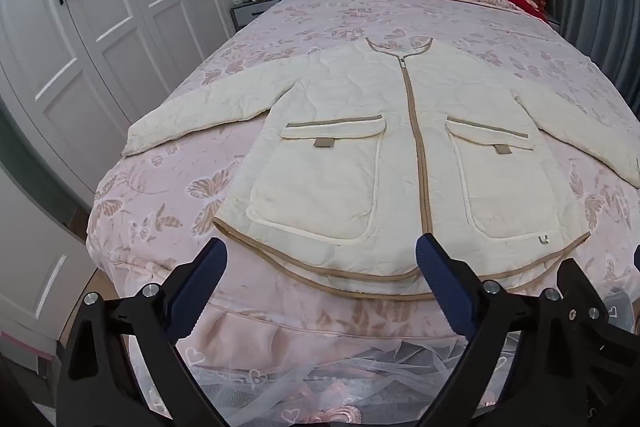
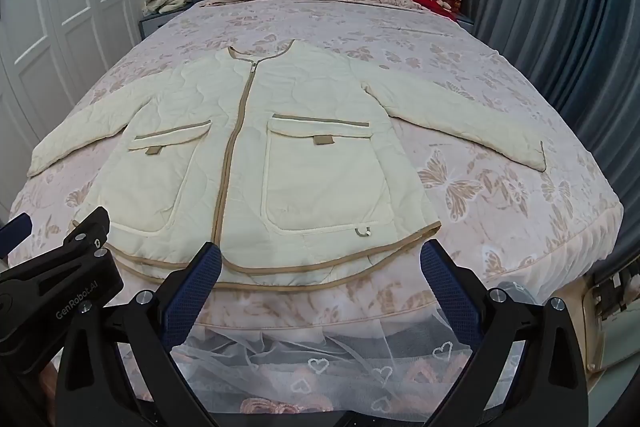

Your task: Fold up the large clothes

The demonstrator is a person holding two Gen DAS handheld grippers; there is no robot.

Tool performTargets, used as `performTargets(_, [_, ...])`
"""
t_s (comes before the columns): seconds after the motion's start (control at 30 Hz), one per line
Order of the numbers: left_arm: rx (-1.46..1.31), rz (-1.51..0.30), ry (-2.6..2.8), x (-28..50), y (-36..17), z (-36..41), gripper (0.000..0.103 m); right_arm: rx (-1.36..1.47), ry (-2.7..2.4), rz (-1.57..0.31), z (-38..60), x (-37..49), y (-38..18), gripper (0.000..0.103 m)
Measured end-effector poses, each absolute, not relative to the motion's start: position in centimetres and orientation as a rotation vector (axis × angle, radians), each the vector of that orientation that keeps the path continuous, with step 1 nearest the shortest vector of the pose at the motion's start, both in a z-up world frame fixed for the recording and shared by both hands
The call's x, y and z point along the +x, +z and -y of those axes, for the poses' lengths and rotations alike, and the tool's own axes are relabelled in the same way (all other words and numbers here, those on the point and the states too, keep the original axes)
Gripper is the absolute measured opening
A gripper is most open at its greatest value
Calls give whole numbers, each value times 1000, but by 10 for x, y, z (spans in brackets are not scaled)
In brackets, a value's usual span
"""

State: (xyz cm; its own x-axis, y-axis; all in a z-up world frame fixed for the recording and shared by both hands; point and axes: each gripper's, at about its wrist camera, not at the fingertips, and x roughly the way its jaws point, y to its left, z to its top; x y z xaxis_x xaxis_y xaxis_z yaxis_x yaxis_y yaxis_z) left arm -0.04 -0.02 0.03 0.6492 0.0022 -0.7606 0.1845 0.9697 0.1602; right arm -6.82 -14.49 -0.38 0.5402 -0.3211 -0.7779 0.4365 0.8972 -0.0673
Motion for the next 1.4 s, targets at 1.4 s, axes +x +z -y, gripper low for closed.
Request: performTargets(1.4, [208,-840,-109,-6,15,-6,92,135,-454,-874,137,-73,7,98])
